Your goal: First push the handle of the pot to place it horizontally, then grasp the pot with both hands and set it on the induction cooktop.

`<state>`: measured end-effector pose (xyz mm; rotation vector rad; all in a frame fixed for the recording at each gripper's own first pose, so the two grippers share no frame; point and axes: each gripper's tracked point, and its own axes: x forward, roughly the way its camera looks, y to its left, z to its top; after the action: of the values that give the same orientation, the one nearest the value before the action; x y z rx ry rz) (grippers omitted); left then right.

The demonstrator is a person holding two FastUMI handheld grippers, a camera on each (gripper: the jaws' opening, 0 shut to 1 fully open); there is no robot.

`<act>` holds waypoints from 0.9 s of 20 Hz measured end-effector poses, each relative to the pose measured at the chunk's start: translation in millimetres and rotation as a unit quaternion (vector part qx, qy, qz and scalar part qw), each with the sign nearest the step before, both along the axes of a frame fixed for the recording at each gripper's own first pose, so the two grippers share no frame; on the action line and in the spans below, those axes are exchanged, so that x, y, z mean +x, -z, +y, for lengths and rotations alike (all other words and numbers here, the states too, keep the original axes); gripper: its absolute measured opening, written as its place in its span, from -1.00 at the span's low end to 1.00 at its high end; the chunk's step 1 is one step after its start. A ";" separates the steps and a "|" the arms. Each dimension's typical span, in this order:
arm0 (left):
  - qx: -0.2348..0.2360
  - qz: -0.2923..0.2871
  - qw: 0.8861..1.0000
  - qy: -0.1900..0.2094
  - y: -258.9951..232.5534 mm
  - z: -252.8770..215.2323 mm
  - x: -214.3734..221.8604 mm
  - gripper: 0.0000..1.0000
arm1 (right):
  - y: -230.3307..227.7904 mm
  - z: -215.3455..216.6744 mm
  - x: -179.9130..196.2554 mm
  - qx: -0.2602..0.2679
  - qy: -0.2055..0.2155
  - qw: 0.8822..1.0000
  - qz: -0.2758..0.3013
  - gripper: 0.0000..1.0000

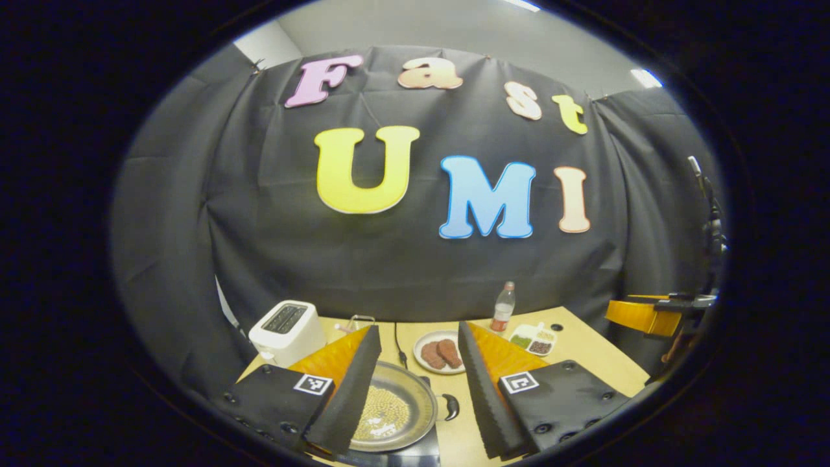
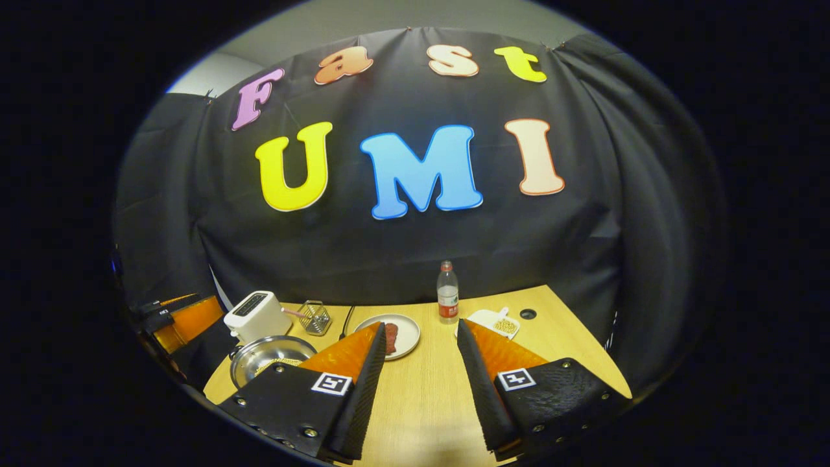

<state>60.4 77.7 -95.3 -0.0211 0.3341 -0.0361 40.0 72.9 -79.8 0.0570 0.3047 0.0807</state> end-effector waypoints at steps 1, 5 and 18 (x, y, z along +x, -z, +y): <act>0.003 -0.016 1.000 0.002 -11.7 -11.8 -3.3 0.58 | -10.8 -4.1 -3.5 0.002 0.001 1.000 -0.010 0.34; 0.005 -0.068 0.998 0.010 -53.3 -41.9 -12.2 0.56 | -53.3 -15.8 -7.0 0.008 0.006 0.999 -0.050 0.34; -0.005 -0.121 0.992 0.017 -90.5 -39.9 -28.9 0.93 | -81.8 2.6 -9.3 -0.002 0.011 0.996 -0.084 0.98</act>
<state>31.4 37.9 -4.8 -0.0203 0.0910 -0.0737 30.7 75.5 2.0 0.0491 0.1361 0.0617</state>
